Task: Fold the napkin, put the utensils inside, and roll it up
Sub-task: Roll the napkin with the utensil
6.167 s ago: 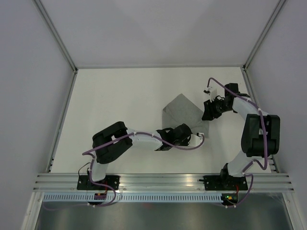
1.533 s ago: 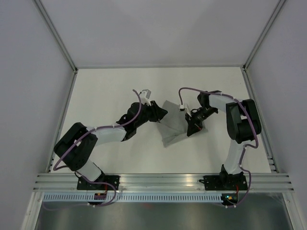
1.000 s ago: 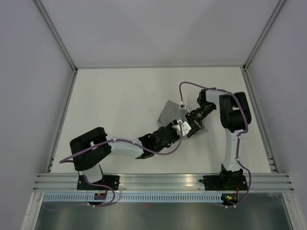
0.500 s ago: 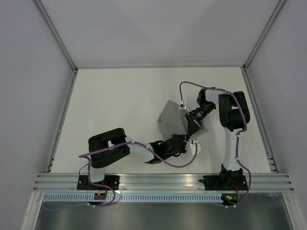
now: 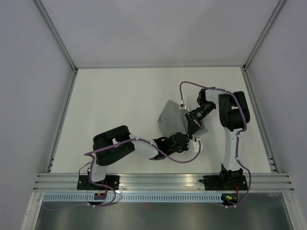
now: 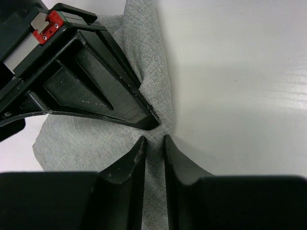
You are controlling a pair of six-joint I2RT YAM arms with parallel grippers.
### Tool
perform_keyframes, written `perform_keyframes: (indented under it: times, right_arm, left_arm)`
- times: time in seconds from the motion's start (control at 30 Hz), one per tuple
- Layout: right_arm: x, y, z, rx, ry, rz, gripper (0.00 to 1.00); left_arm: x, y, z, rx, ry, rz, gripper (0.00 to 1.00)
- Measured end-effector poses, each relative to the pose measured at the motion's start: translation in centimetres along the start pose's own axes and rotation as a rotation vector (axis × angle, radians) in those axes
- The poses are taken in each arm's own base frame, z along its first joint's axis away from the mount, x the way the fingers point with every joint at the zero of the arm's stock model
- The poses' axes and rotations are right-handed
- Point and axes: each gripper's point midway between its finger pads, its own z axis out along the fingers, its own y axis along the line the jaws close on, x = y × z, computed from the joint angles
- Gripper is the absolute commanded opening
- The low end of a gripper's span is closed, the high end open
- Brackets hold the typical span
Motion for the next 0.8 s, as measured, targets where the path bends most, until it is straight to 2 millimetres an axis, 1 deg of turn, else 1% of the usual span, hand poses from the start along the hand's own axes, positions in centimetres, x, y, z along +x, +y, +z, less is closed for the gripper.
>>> perform_keyframes:
  times: [0.03, 0.13, 0.2, 0.23, 0.27, 0.33, 0.37, 0.43, 0.47, 0.57, 0.63, 0.67, 0.73, 0.8]
  right_arm:
    - [0.0, 0.0, 0.0, 0.002, -0.001, -0.001, 0.0]
    - [0.0, -0.2, -0.2, 0.007, 0.0, 0.003, 0.0]
    - [0.1, -0.2, -0.3, 0.009, 0.0, 0.005, 0.0]
    - [0.1, -0.3, -0.3, 0.011, 0.0, 0.007, 0.02]
    - [0.1, -0.3, -0.3, 0.012, 0.001, 0.01, 0.09]
    - [0.1, -0.3, -0.5, 0.02, 0.001, 0.01, 0.19]
    - [0.1, -0.3, -0.6, 0.029, 0.001, 0.011, 0.28]
    - [0.0, 0.0, -0.8, 0.048, -0.004, 0.014, 0.36]
    - [0.0, 0.1, -1.0, 0.067, -0.008, 0.005, 0.43]
    - [-0.3, 0.4, -1.8, 0.155, -0.032, -0.037, 0.51]
    - [-1.1, 0.4, -3.0, 0.245, -0.077, -0.084, 0.53]
    - [-1.9, 0.1, -3.8, 0.307, -0.116, -0.124, 0.53]
    - [-3.9, -0.5, -6.2, 0.434, -0.21, -0.194, 0.54]
    - [-5.6, -0.7, -9.0, 0.545, -0.311, -0.232, 0.53]
  left_arm:
    - [0.1, 0.1, 0.1, 0.007, 0.002, -0.003, 0.16]
    - [-0.1, 0.2, 0.3, 0.039, 0.003, -0.011, 0.06]
    - [-0.2, 0.2, 0.4, 0.072, 0.006, -0.017, 0.02]
    - [-0.2, 0.1, 0.5, 0.092, 0.007, -0.022, 0.02]
    - [-0.3, 0.1, 0.5, 0.107, 0.01, -0.03, 0.02]
    - [-0.4, 0.1, 0.6, 0.149, 0.017, -0.051, 0.02]
    - [-0.5, 0.1, 0.7, 0.171, 0.017, -0.064, 0.02]
    - [-0.6, 0.2, 0.7, 0.214, 0.019, -0.103, 0.02]
    - [-0.7, 0.3, 0.8, 0.234, 0.017, -0.127, 0.02]
    - [-0.8, 0.6, 0.9, 0.289, 0.014, -0.198, 0.02]
    - [-0.8, 0.8, 1.0, 0.322, 0.016, -0.255, 0.02]
    - [-0.8, 0.8, 1.0, 0.341, 0.019, -0.285, 0.02]
    - [-1.1, 0.6, 1.0, 0.385, 0.028, -0.341, 0.02]
    - [-1.4, 0.4, 1.1, 0.431, 0.042, -0.397, 0.02]
